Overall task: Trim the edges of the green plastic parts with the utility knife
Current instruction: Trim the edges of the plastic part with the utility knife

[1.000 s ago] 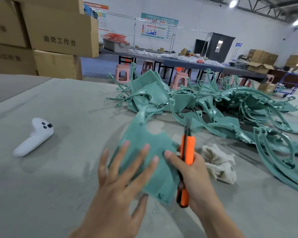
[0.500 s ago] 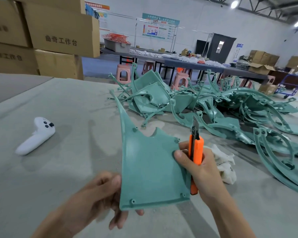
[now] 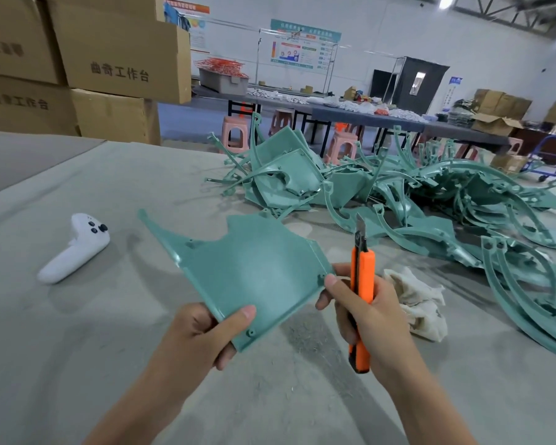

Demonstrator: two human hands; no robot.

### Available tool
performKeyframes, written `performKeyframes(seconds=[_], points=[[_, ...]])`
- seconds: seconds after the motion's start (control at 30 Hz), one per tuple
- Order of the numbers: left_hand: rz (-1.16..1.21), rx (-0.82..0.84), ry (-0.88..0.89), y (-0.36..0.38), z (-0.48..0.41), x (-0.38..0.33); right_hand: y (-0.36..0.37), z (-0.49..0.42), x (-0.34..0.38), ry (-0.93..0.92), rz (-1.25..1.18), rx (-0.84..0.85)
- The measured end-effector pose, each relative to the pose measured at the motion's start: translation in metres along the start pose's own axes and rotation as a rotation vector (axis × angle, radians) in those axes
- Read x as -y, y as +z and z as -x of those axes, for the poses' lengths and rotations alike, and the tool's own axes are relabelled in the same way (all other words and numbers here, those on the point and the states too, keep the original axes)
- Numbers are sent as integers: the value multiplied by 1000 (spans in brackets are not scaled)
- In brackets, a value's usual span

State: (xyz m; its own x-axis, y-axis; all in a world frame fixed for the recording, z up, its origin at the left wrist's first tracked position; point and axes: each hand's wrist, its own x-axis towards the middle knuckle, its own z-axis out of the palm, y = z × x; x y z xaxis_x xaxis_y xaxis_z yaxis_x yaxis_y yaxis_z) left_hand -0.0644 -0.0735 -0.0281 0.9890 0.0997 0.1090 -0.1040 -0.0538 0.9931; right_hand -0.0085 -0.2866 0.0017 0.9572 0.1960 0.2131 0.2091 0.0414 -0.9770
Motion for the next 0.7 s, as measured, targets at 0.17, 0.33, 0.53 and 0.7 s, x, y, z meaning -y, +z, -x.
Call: performKeyframes(seconds=[0.17, 0.33, 0.53, 0.7], points=[[60, 141, -66, 5, 5, 1, 6, 1, -4, 8, 15, -55], [91, 41, 9, 8, -1, 2, 9, 2, -5, -32, 84, -62], [131, -135, 57, 8, -6, 1, 24, 8, -19, -173, 323, 96], [148, -222, 58, 10, -6, -2, 36, 18, -24, -258, 539, 269]])
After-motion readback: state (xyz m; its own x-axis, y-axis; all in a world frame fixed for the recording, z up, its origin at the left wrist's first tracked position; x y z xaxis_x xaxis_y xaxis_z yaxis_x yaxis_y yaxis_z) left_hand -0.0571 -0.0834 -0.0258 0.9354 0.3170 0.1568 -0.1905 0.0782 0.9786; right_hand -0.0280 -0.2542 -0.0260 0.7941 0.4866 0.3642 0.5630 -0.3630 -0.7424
